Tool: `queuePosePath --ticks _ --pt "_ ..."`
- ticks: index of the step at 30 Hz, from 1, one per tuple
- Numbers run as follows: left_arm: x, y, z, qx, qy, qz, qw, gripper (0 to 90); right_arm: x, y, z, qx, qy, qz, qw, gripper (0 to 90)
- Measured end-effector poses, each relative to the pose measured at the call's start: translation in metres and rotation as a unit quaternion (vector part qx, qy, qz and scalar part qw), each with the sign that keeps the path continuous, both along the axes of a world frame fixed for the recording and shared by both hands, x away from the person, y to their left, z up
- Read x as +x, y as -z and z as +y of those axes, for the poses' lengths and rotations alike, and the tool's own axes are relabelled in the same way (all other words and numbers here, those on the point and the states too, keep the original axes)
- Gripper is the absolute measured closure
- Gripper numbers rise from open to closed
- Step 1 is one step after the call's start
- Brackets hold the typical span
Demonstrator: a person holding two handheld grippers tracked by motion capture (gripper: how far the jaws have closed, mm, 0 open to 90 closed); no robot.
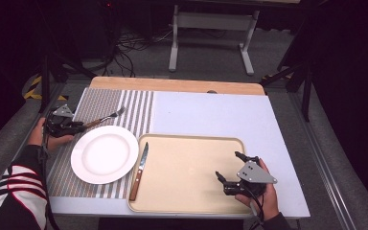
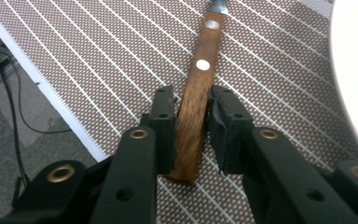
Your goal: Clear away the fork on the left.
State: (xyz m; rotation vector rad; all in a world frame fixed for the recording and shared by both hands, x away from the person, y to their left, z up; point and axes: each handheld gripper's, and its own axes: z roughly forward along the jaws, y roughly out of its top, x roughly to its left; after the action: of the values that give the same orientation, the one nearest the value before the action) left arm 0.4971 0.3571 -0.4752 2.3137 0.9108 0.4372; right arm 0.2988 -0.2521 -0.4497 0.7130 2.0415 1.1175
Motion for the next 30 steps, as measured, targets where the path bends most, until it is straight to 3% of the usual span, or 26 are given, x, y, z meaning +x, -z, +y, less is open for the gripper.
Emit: queuePosePath --ticks 6,10,17,21,30 --pt "0.002 0.000 0.001 0.000 -0.003 -0.004 1.0000 74.0 0.000 0.000 0.000 -0.001 -0.005 0.004 1.0000 11.2" --pt "0.006 0.003 -0.003 -0.020 -0.021 -0.016 0.9994 65.6 0.001 0.001 -0.001 0.001 -0.005 0.007 1.0000 11.2" --pt "0.016 0.002 -0.012 -0.021 -0.025 -0.022 0.9992 59.9 0.004 0.002 -0.001 0.003 -0.005 0.011 0.9999 11.2" --pt "0.022 0.003 -0.018 -0.025 -0.027 -0.015 0.9992 56.1 0.003 0.001 -0.001 0.001 0.002 0.005 1.0000 11.6" --pt "0.033 -0.001 -0.027 -0.035 -0.020 -0.008 0.9992 53.8 0.003 -0.005 -0.009 0.025 0.023 -0.011 0.9994 12.4"
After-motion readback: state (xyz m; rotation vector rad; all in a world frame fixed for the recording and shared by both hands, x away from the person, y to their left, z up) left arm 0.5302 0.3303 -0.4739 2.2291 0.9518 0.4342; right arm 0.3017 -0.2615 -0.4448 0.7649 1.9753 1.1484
